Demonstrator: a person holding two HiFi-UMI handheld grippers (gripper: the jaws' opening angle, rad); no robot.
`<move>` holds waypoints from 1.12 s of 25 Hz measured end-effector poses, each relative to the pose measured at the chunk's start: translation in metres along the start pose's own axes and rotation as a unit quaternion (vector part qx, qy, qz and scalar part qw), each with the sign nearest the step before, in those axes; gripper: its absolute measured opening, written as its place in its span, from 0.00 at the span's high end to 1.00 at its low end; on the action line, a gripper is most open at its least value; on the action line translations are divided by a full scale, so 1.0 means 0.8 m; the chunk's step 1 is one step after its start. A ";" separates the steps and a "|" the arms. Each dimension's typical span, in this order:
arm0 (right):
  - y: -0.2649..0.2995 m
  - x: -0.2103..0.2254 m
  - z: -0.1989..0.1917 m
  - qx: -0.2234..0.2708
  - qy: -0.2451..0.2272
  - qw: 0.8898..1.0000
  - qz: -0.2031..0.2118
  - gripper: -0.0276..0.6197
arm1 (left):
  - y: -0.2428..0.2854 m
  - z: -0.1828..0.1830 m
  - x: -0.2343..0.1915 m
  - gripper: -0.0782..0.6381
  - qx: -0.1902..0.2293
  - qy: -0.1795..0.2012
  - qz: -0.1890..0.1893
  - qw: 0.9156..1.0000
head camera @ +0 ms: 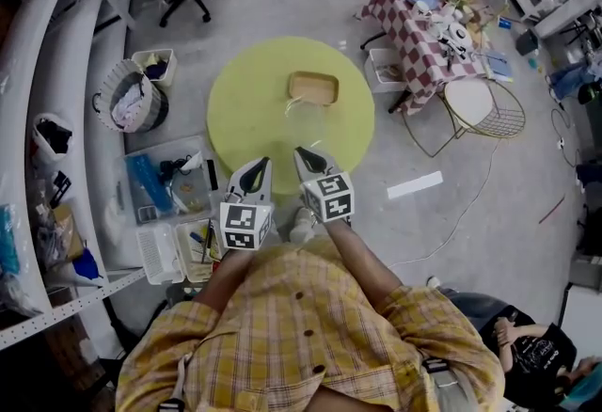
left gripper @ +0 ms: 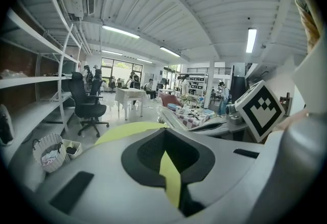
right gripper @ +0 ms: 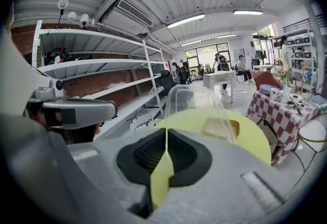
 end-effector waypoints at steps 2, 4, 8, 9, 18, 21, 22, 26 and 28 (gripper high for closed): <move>-0.004 0.000 0.008 0.008 0.000 1.000 0.002 0.95 | 0.001 0.002 0.002 0.88 0.001 0.001 -0.003 1.000; -0.008 -0.001 0.014 0.014 -0.003 1.000 0.001 0.95 | 0.002 0.005 0.003 0.88 0.003 -0.001 -0.006 1.000; -0.014 -0.002 0.021 0.022 -0.005 1.000 0.000 0.95 | 0.002 0.011 0.004 0.88 0.008 -0.004 -0.010 1.000; -0.015 -0.001 0.024 0.025 -0.005 1.000 0.000 0.95 | 0.003 0.013 0.003 0.88 0.010 -0.004 -0.011 1.000; -0.029 0.006 0.054 0.056 -0.014 0.998 -0.001 0.95 | 0.015 0.028 0.011 0.88 0.022 0.007 -0.017 1.000; -0.030 0.006 0.062 0.064 -0.017 0.998 -0.002 0.95 | 0.019 0.032 0.009 0.88 0.022 0.013 -0.018 1.000; -0.030 0.006 0.065 0.067 -0.019 0.998 -0.002 0.95 | 0.020 0.033 0.008 0.88 0.023 0.014 -0.018 0.999; -0.034 0.008 0.072 0.078 -0.023 0.997 -0.004 0.95 | 0.022 0.036 0.010 0.88 0.025 0.016 -0.020 0.999; -0.036 0.010 0.075 0.083 -0.025 0.996 -0.006 0.95 | 0.024 0.038 0.010 0.88 0.027 0.017 -0.020 0.999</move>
Point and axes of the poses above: the fingertips, and each gripper's own axes: y forward along the fingers, x to its right, z out of its top, the point moved 1 cm from there along -y, backward along the fingers, and after that the axes turned 5 degrees about z, right-handed, at the moved point
